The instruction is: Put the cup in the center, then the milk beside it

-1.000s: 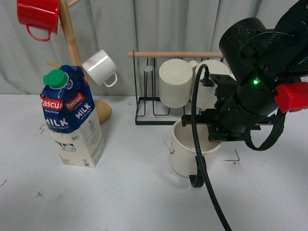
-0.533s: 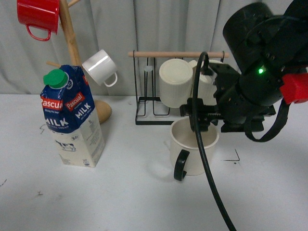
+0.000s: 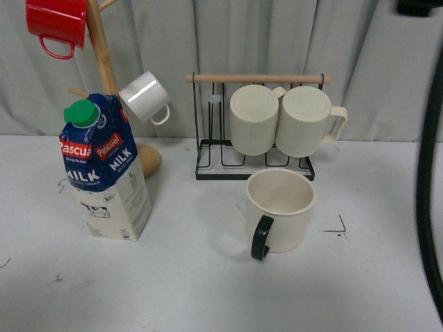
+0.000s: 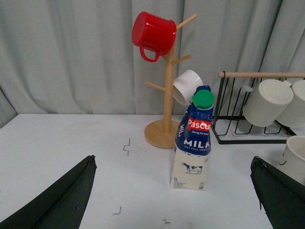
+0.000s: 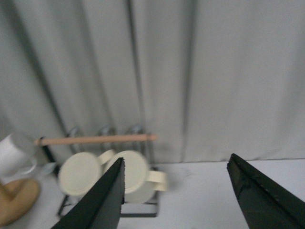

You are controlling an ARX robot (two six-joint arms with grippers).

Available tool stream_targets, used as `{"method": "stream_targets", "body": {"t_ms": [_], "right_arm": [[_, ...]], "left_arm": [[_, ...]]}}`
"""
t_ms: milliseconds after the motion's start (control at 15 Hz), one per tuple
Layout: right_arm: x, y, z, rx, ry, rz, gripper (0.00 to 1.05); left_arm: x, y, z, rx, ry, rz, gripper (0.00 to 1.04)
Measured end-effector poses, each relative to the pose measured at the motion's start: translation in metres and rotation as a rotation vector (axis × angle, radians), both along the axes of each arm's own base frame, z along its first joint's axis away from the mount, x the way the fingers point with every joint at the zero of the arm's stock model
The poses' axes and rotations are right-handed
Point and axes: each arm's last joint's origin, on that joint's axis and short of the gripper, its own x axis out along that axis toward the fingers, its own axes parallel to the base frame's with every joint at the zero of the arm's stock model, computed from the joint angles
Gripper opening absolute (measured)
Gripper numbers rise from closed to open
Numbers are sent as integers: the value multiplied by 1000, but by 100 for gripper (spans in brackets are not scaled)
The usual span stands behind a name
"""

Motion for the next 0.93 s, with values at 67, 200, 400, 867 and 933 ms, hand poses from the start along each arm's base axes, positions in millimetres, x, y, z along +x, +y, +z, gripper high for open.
{"method": "stream_targets", "body": {"t_ms": [67, 200, 400, 867, 933], "right_arm": [[-36, -24, 0, -25, -90, -91, 61], [-77, -41, -14, -44, -137, -124, 35], [-104, -51, -51, -79, -63, -105, 2], [-149, -69, -71, -75, -82, -113, 2], [-153, -69, -74, -75, -77, -113, 2]], "left_arm": [[0, 0, 0, 0, 0, 0, 98], [0, 0, 0, 0, 0, -1, 98], [0, 0, 0, 0, 0, 0, 98], [0, 0, 0, 0, 0, 0, 98], [0, 0, 0, 0, 0, 0, 98]]}}
